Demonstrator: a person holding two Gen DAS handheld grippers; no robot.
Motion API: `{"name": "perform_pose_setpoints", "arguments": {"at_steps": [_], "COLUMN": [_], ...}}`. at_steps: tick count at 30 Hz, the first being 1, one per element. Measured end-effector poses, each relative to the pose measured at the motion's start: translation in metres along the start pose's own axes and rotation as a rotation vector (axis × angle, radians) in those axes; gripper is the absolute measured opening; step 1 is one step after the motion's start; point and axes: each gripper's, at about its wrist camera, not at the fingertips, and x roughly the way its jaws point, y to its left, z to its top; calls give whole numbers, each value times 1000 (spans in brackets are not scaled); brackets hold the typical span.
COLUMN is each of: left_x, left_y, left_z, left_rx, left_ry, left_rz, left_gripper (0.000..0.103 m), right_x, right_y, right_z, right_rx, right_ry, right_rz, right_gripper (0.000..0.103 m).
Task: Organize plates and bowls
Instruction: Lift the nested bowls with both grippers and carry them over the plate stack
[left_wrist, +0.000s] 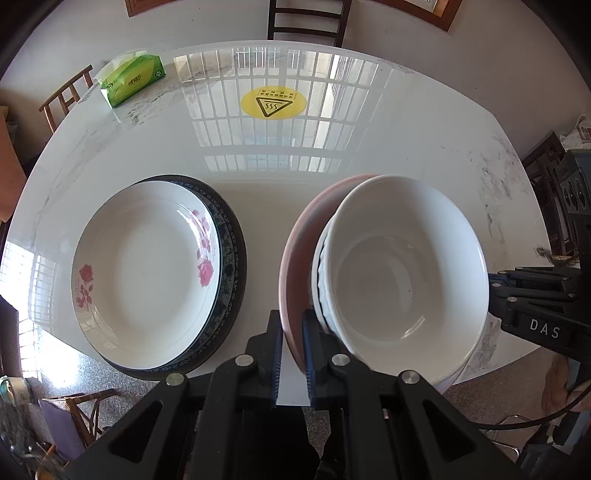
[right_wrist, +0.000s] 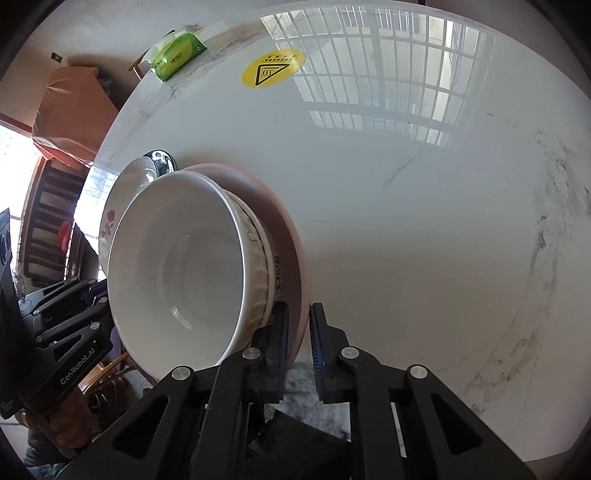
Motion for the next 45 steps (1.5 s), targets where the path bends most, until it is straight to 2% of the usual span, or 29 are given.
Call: {"name": "perform_pose_setpoints", "arguments": {"at_steps": [17,36,45], "left_x": [-44,-90,-94], "left_y": [18,107,147], "left_z": [1,-3,-3], "left_rx": [-39,-163,-219], "left_ry": [-60,-101,-113], "left_rz": [30,92,104], "left_gripper": [10,10,10], "right_x": [-31,-31,-18], "right_y": [22,106,147], "right_z": [6,36,47], "right_rx": [-31,-147,-188], "right_ry": [-55,-36,-24], "right_rz": [42,88,110], "right_gripper": [14,14,14]}}
